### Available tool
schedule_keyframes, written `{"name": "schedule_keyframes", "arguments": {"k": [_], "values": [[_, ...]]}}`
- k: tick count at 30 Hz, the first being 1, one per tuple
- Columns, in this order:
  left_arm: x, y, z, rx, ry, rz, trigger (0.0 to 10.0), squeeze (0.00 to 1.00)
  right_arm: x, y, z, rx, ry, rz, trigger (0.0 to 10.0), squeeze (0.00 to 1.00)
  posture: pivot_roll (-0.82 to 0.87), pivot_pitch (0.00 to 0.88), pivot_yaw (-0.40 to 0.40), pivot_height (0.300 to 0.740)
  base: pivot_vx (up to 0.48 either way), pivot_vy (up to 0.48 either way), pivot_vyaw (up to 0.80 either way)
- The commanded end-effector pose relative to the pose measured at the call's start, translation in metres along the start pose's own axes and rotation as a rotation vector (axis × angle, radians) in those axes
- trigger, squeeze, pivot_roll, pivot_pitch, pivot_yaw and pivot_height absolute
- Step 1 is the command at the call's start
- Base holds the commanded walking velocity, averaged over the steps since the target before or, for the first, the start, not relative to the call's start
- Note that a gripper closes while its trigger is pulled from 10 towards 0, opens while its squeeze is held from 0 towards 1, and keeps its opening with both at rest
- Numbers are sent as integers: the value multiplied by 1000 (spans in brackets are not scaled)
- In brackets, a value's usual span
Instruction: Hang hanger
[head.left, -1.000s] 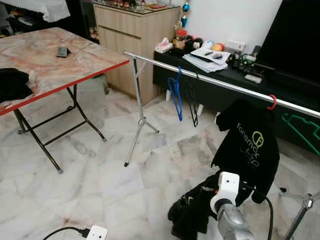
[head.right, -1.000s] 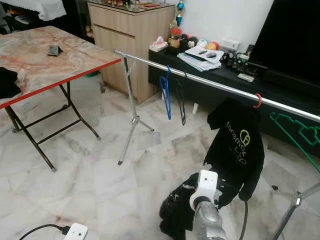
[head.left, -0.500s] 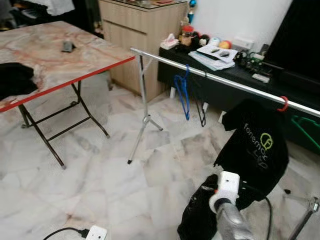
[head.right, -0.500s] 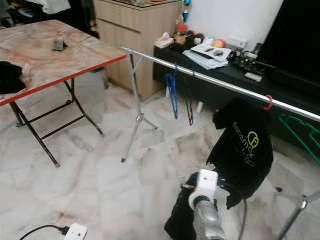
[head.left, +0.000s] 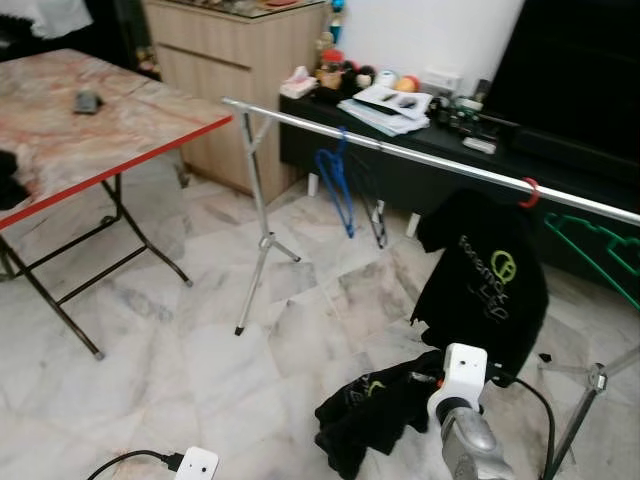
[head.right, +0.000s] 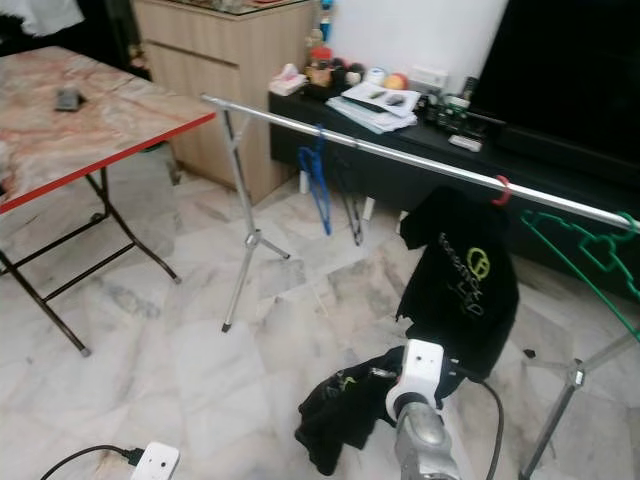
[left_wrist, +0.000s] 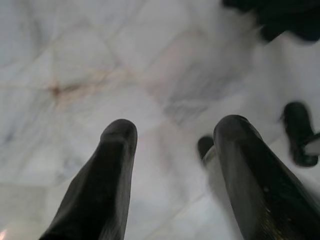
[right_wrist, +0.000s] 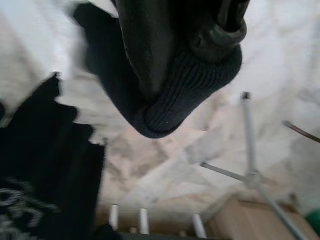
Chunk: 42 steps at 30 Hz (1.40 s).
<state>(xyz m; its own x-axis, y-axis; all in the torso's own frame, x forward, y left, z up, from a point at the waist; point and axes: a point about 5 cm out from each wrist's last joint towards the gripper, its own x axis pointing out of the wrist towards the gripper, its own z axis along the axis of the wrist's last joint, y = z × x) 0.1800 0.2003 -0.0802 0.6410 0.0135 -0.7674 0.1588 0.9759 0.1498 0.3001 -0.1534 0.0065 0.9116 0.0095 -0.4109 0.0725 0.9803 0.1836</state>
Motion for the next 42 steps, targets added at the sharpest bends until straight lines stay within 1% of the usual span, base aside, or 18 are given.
{"name": "schedule_keyframes", "arguments": {"k": [1, 8, 10, 19, 25, 26, 30, 39, 42], "values": [[1, -2, 2, -12, 2, -4, 10000, 0, 1, -6, 7, -14, -27, -13, 10000, 0, -39, 61, -16, 740, 0, 0, -800], [1, -2, 1, -13, 4, -3, 10000, 0, 1, -7, 7, -15, -28, -17, 10000, 0, -39, 61, -16, 740, 0, 0, 0], [1, -2, 1, -13, 3, -3, 10000, 0, 1, -7, 7, -15, -28, -18, 10000, 0, -39, 61, -16, 740, 0, 0, -800], [1, -2, 0, -27, 7, 0, 10000, 0, 1, -8, 6, -17, -23, -22, 10000, 0, -38, 61, -16, 740, 0, 0, 0], [1, -2, 0, -26, 8, -1, 10000, 0, 1, -8, 5, -18, -22, -23, 10000, 0, -38, 60, -16, 740, 0, 434, 0], [1, -2, 0, -26, 8, -1, 10000, 0, 1, -8, 5, -19, -22, -24, 10000, 0, -38, 60, -16, 740, 0, 262, -800], [1, -2, 0, -23, 8, 0, 10000, 0, 1, -8, 5, -20, -21, -25, 10000, 0, -39, 58, -15, 740, 0, 0, -800], [0, -2, 0, -19, 5, -2, 10000, 0, 1, -9, 6, -19, -22, -27, 10000, 0, -40, 52, -15, 740, 0, 0, 0], [0, -3, 0, -38, 6, -1, 10000, 0, 1, -9, 6, -20, -24, -28, 10000, 0, -40, 52, -16, 740, 0, 95, 0]]}}
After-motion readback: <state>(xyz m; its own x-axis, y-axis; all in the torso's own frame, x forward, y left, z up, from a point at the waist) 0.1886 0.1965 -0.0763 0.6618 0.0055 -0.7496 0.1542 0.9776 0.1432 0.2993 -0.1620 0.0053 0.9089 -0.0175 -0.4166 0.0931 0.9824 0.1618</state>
